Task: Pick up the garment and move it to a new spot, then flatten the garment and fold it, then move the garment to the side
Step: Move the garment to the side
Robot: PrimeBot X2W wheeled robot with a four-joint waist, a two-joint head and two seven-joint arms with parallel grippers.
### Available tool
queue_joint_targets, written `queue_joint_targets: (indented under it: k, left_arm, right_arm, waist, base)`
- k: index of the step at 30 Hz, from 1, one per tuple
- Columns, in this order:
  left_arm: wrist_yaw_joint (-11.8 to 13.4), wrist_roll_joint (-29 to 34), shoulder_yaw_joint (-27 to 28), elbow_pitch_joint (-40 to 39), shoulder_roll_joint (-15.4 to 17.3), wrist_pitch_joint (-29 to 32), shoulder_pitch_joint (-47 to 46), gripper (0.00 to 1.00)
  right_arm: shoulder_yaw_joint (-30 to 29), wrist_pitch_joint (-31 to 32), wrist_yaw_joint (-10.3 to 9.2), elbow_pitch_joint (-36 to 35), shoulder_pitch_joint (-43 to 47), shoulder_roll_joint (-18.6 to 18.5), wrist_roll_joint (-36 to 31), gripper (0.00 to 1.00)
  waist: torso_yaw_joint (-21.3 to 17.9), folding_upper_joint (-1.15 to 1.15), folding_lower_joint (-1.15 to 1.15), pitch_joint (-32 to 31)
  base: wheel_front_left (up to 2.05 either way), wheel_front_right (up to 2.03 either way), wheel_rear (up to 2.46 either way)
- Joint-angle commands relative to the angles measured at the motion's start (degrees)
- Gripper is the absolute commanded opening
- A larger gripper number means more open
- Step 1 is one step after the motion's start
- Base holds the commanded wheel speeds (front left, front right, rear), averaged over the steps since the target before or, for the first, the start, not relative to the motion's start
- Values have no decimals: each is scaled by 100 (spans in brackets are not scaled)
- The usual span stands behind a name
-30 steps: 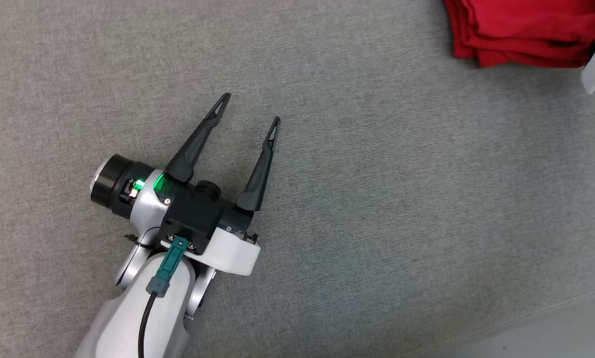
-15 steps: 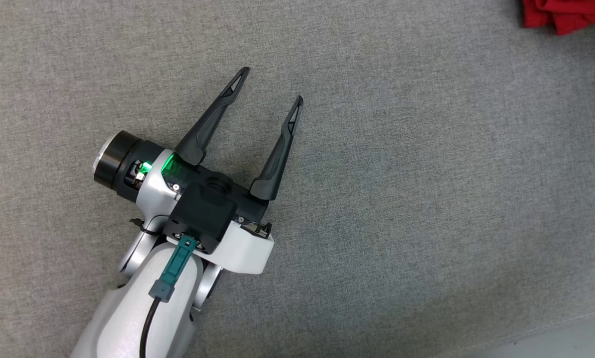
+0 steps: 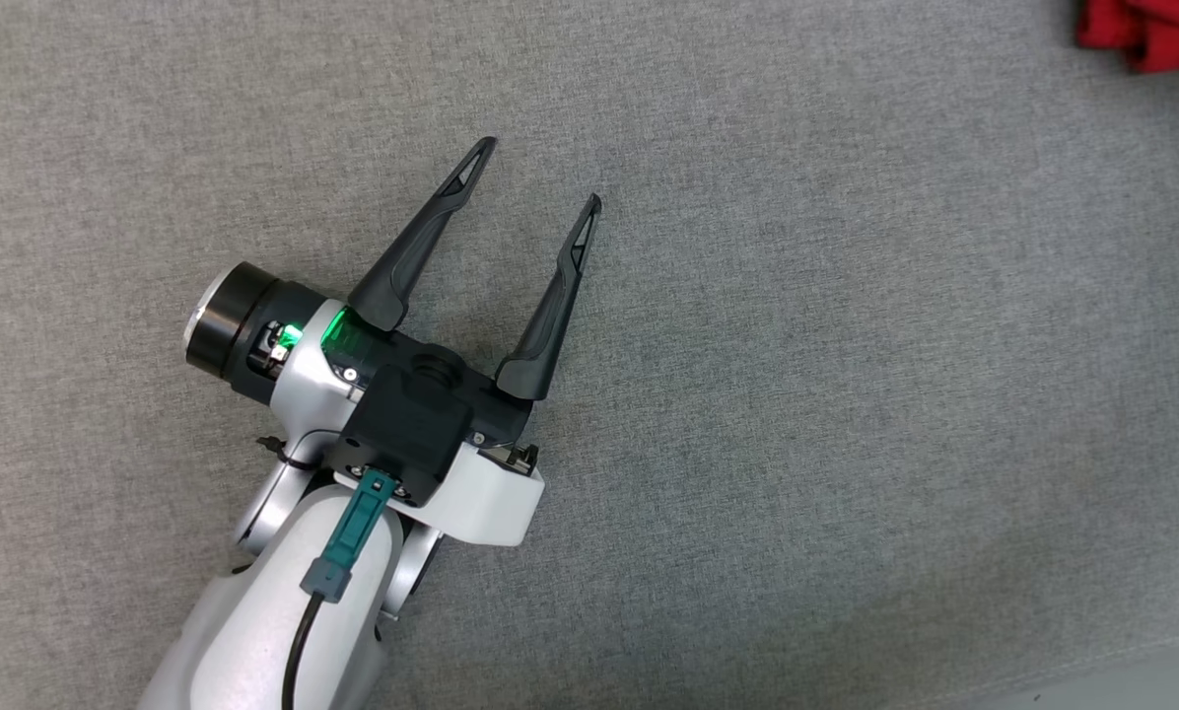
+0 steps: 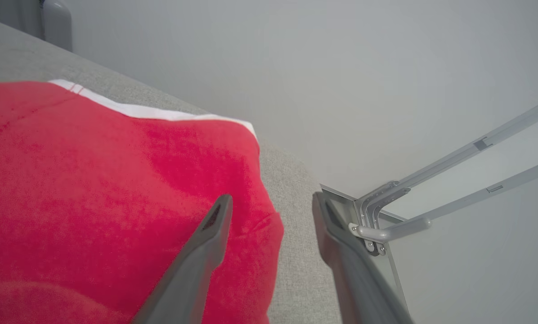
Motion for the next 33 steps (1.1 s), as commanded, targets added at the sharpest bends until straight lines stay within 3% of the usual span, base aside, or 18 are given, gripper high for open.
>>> queue_joint_targets:
  k: [1,6,7,12,20,28,33]
  left_arm:
    - [56,-15,6,8,39,-15,-40,100]
    - [124,-125,35,128,-15,-142,78,100]
    - [124,-125,35,128,-15,-142,78,100]
    - [255,-303,95,310,-124,-262,239,100]
    - [510,-803,371,575,-296,-391,636,100]
    - [626,-1407,825,931,-374,-514,1068,100]
    - [542,-1559,973,958,-417,-539,1264,100]
  right_arm:
    - [-245,-35,-1,-52,-174,-97,-221,100]
    - [-1401,-25,-1,-736,183,306,-918,100]
    - [-1401,-25,-1,-736,183,306,-918,100]
    - [-2033,-22,-1,-1671,940,1057,-1161,100]
    - [-1959,-22,-1,-2551,2072,1783,-735,100]
    - [-1914,-22,-1,-3388,3287,2030,-735,100]
    - [-2154,-22,-1,-3863,4035,2154,-903,100]
  waist:
    - [4,0,0,-50]
    - [10,0,0,-315]
    - [10,0,0,-315]
    - [113,0,0,-721]
    - [466,0,0,-1359]
    - [831,0,0,-2078]
    - [972,0,0,-2434]
  base:
    - [0,0,0]
    - [0,0,0]
    - [0,0,0]
    - [0,0,0]
    - [0,0,0]
    - [0,0,0]
    - [0,0,0]
